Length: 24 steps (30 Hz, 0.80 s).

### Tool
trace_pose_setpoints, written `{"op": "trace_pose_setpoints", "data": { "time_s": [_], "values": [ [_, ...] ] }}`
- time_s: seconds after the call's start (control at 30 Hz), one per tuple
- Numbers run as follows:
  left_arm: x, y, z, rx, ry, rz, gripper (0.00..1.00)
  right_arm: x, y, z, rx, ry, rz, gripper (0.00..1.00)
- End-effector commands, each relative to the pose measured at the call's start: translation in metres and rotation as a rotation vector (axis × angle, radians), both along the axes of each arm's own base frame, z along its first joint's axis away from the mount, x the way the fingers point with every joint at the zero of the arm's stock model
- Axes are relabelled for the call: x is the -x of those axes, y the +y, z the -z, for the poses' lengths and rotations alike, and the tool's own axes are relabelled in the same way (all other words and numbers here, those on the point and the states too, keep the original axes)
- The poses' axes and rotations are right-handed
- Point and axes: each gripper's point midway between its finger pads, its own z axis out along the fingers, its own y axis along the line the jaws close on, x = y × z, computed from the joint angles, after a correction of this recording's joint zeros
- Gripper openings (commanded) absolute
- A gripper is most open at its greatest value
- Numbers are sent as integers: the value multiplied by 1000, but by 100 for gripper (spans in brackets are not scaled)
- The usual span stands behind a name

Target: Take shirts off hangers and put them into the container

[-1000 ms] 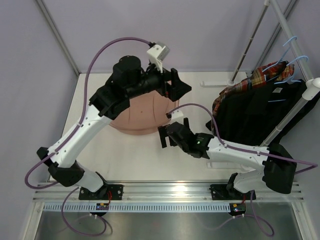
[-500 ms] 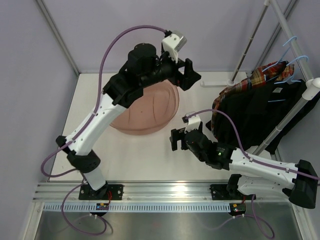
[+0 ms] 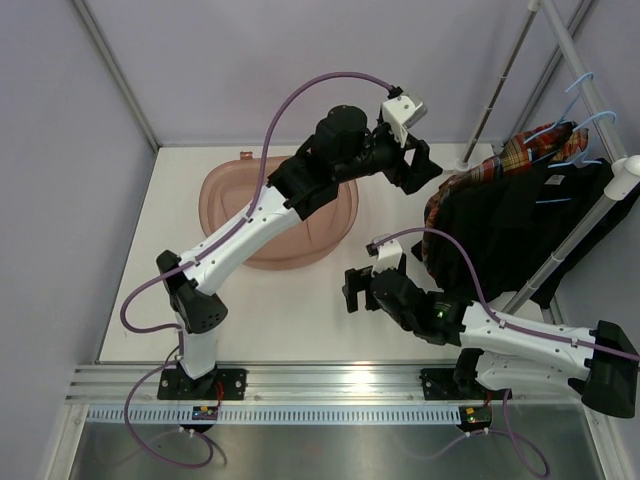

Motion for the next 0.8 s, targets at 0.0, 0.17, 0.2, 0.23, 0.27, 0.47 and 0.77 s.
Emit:
{"op": "trace_pose_setpoints", "data": {
  "time_s": [0.0, 0.17, 0.2, 0.23, 0.27, 0.47, 0.77],
  "values": [
    [8, -15, -31, 135, -112, 74, 76, 4, 8, 2, -35, 11, -2, 99],
    [22, -29, -38, 191, -115, 173, 73, 7, 4, 6, -29, 17, 7, 99],
    [24, -30, -43, 207, -125, 186, 72, 7, 3, 6, -29, 17, 6, 99],
    [25, -32, -41, 209, -123, 193, 72, 8, 3, 4, -40, 15, 6, 99],
    [26, -33, -41, 213, -123, 197, 72, 9, 2, 4, -39, 17, 3, 99],
    [27, -46, -35, 228, -81, 241, 72, 9, -3, -3, -47, 5, 12, 99],
    [26, -65, -15, 198, -43, 253, 72, 10, -6, -10, -69, -4, 19, 98]
  ]
}}
